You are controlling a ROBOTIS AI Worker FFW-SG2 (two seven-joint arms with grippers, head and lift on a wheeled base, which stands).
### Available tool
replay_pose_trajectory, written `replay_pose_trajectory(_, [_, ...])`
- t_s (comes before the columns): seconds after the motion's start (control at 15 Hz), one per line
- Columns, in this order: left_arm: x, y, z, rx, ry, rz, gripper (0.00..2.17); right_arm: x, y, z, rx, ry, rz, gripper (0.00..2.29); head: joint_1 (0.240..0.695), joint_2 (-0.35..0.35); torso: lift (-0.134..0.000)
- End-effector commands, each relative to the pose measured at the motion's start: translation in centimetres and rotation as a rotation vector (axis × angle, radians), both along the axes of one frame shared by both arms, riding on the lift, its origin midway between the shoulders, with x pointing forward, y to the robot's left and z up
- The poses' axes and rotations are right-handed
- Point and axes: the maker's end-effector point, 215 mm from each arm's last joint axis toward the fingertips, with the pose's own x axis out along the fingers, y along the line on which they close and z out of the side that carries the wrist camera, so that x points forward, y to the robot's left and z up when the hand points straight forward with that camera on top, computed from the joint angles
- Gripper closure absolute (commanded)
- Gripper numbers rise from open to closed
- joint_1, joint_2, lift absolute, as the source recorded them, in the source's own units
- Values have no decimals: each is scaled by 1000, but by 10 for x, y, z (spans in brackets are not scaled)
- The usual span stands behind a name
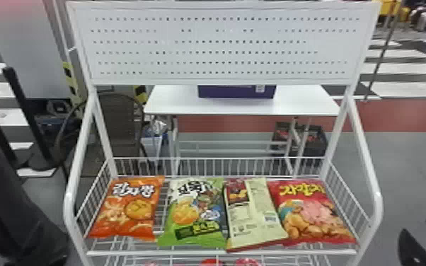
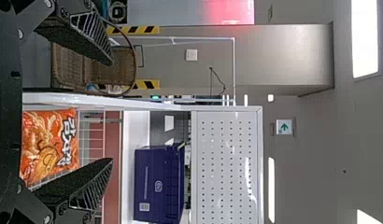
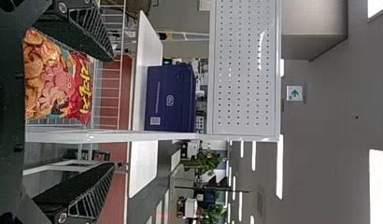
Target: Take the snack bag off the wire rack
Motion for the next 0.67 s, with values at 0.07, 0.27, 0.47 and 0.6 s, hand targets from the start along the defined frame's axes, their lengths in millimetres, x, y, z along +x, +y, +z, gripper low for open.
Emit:
replay_pose_trajectory(0.07, [0,0,0,2,-1,0,164,0,-1,0,1,-1,-2,90,499,0,0])
replay_pose_trajectory(0.27, [0,0,0,0,0,0,164,0,-1,2,0,-7,-1,90,499,0,0])
replay_pose_trajectory(0.47, [0,0,1,2,-2,0,164,0,-1,2,2,-7,-2,90,499,0,0])
replay_pose_trajectory(0.6, [-1,-3,6,-1,-7,-4,164,6,-2,-11,5,16,-4,90,499,0,0])
